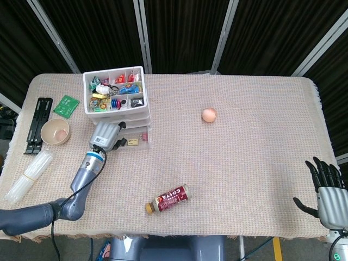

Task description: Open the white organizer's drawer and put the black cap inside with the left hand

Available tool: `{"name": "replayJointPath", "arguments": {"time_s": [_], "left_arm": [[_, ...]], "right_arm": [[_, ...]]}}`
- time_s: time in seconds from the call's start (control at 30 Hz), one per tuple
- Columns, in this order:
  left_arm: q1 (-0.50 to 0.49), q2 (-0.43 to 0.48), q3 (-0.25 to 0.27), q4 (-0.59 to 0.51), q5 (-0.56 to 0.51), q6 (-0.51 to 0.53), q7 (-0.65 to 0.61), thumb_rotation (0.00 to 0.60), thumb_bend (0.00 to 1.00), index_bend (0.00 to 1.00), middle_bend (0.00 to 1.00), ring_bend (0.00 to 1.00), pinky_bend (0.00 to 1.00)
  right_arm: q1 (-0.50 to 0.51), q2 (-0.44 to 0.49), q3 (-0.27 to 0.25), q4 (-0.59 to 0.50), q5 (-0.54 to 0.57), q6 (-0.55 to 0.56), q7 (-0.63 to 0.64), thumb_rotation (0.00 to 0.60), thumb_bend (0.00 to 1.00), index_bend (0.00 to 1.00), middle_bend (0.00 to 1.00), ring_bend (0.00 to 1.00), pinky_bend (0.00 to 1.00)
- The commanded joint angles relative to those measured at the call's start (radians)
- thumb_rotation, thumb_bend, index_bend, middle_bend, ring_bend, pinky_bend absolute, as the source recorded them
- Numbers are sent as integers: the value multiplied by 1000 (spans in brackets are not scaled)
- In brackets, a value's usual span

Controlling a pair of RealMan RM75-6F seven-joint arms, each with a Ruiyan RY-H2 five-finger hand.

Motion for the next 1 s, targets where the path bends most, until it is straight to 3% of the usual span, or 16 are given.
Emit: {"name": "replayJointPath", "arguments": {"time_s": [0.03, 0.17, 0.33, 0.47, 0.6, 0.73, 0.87, 1.0], "left_arm": [[7, 7, 3, -4, 9, 0, -10, 600, 374, 324, 1000, 886, 697], [20, 17, 20, -13, 38, 3, -19, 600, 375, 318, 984, 868, 684], [52, 49, 96, -40, 195, 53, -37, 600, 374, 314, 820, 725, 596], [88, 89, 203, -35, 413, 137, -54, 600, 374, 303, 522, 485, 444], [94, 138, 323, 42, 641, 182, -28, 600, 374, 293, 254, 251, 299], [64, 181, 387, 90, 776, 166, 23, 600, 376, 293, 151, 91, 172], [24, 218, 416, 108, 857, 117, 69, 600, 381, 293, 98, 47, 148], [21, 223, 420, 103, 856, 64, 64, 600, 383, 293, 73, 27, 135]], "right_arm": [[0, 0, 0, 0, 0, 0, -1, 600, 69, 89, 0, 0, 0], [-1, 0, 0, 0, 0, 1, -1, 600, 69, 89, 0, 0, 0], [-1, 1, 1, 2, 3, -1, 0, 600, 70, 89, 0, 0, 0], [1, 1, 2, 2, 5, -3, 1, 600, 69, 89, 0, 0, 0], [2, -1, 2, -2, 5, -5, -2, 600, 70, 89, 0, 0, 0], [2, -2, 1, -4, 3, -4, -8, 600, 69, 89, 0, 0, 0], [1, -2, 2, -4, 7, -4, -9, 600, 70, 89, 0, 0, 0], [1, -1, 3, -4, 9, -4, -7, 600, 70, 89, 0, 0, 0]]}}
